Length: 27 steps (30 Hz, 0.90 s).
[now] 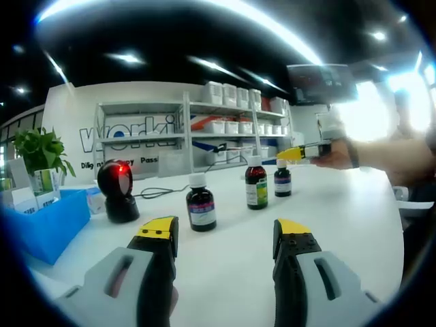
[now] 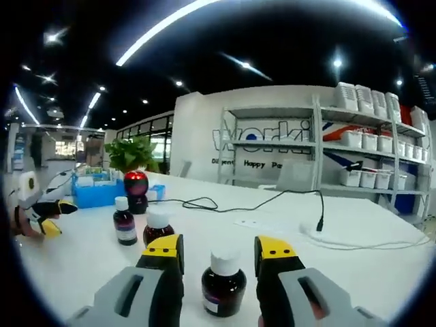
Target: Rotate the medicine bottle to make it face forward pick up the medicine bottle inspect the drug traceability code place the medicine on the table
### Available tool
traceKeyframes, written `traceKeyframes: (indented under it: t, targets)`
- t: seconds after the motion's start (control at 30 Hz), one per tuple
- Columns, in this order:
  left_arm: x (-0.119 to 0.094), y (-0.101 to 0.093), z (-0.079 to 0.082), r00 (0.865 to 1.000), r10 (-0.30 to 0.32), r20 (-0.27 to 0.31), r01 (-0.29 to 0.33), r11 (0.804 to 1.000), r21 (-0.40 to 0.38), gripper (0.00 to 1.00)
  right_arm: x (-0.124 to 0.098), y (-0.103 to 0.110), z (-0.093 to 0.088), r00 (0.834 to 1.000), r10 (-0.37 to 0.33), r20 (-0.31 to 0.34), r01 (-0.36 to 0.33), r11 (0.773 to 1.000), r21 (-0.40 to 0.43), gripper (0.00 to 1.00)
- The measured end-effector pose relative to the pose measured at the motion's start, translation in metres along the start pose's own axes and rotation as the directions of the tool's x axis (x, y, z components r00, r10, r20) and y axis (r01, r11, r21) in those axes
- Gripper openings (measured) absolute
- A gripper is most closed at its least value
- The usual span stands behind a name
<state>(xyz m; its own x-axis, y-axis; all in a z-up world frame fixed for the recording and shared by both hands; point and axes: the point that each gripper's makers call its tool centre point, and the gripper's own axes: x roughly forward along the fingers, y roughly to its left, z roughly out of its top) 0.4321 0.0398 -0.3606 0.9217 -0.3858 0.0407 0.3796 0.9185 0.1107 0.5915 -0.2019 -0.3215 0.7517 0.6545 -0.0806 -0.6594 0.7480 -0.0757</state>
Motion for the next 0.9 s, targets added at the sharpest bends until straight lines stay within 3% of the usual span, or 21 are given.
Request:
traceKeyframes:
  t: [0.2,0.37,0.73,0.8,0.9]
  targets:
    - [0.000,0.001,0.000,1.000,0.003,0.001,-0.003,1.000,-0.006,0.48,0.002,-0.006,-0.020,0.983,0.156,-0.097,-0.163,0.985,-0.061,0.41]
    - [0.000,0.000,0.000,1.000,0.002,-0.002,-0.002,1.000,-0.005,0.48,0.001,0.007,-0.040,0.948,0.273,-0.164,-0.290,0.953,-0.091,0.41]
    - [0.001,0.000,-0.002,1.000,0.003,-0.011,-0.003,1.000,0.001,0.48,0.015,-0.007,-0.053,0.922,0.344,-0.179,-0.363,0.927,-0.090,0.34]
    - [0.001,0.000,-0.002,1.000,0.004,-0.012,-0.003,1.000,0.002,0.48,0.015,-0.005,-0.054,0.926,0.331,-0.184,-0.353,0.930,-0.103,0.27]
    - [0.001,0.000,-0.002,1.000,0.006,-0.013,-0.006,1.000,0.002,0.48,0.013,-0.004,-0.051,0.928,0.330,-0.175,-0.349,0.932,-0.093,0.27]
